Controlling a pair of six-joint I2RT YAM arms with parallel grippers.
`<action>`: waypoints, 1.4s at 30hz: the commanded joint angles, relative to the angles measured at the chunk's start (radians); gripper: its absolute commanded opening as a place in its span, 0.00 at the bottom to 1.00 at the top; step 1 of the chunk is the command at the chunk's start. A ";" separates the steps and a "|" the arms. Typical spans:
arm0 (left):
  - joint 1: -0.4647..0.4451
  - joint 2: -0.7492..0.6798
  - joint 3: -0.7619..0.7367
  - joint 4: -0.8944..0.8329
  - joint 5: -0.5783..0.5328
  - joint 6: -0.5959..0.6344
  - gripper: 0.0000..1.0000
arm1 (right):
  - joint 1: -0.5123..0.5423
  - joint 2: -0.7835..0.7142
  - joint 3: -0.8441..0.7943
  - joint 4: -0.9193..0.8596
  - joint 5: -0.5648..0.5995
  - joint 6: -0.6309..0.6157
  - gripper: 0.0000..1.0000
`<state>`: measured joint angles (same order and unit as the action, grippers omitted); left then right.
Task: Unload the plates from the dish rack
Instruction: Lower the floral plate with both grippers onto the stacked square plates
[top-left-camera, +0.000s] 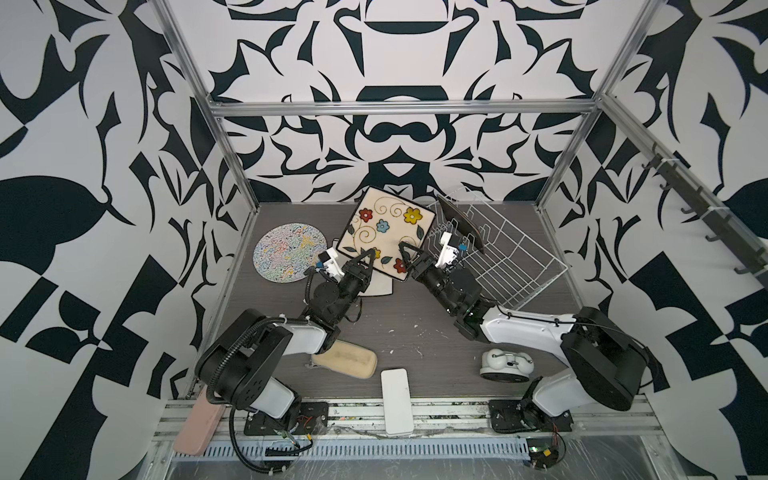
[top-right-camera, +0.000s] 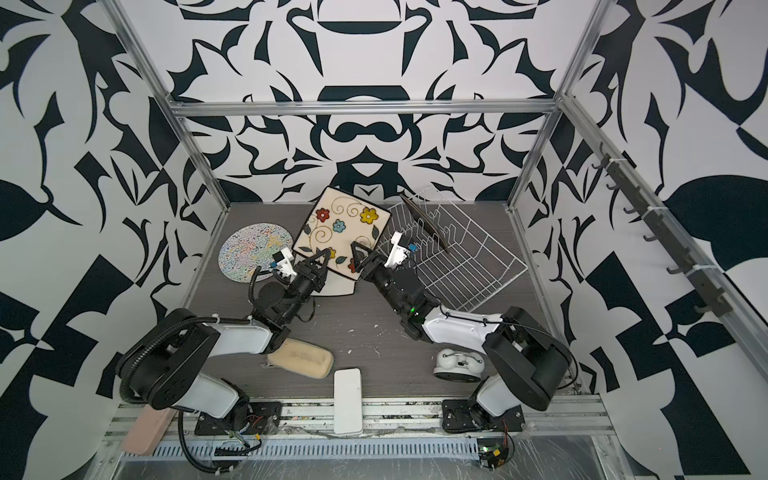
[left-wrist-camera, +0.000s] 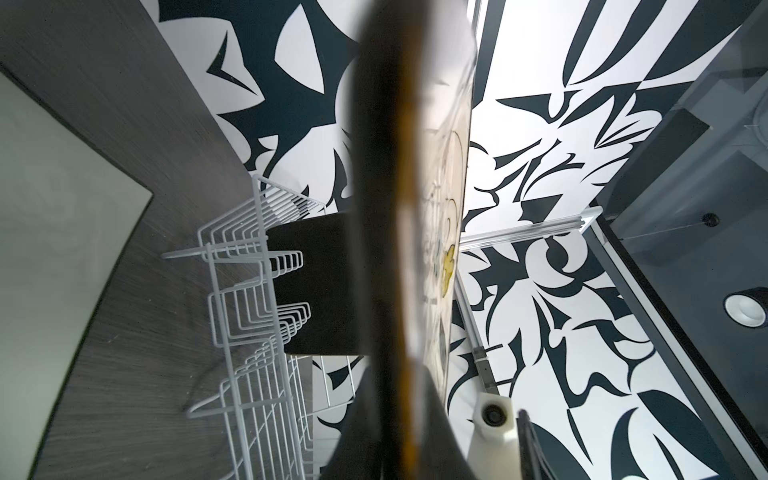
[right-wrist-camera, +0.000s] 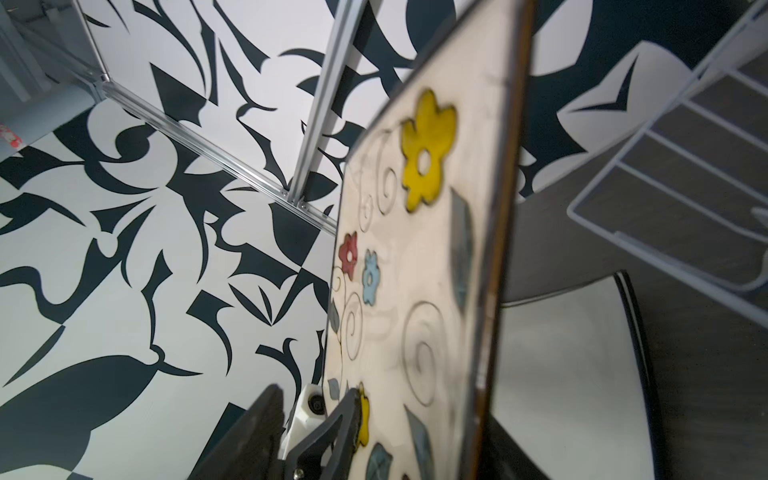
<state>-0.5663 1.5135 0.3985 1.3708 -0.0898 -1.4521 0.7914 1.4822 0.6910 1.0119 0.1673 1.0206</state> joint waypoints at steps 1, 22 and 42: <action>0.016 -0.038 -0.010 0.056 -0.041 0.035 0.00 | -0.007 -0.088 0.043 0.181 0.000 -0.024 0.76; 0.075 -0.164 -0.150 0.054 -0.123 0.037 0.00 | -0.018 -0.136 0.012 0.074 0.054 -0.028 0.98; 0.086 -0.158 -0.199 0.054 -0.174 0.003 0.00 | -0.021 -0.154 0.024 -0.065 0.035 -0.047 0.99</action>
<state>-0.4843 1.3884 0.1795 1.1839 -0.2325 -1.4315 0.7738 1.3621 0.6849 0.9806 0.2092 0.9974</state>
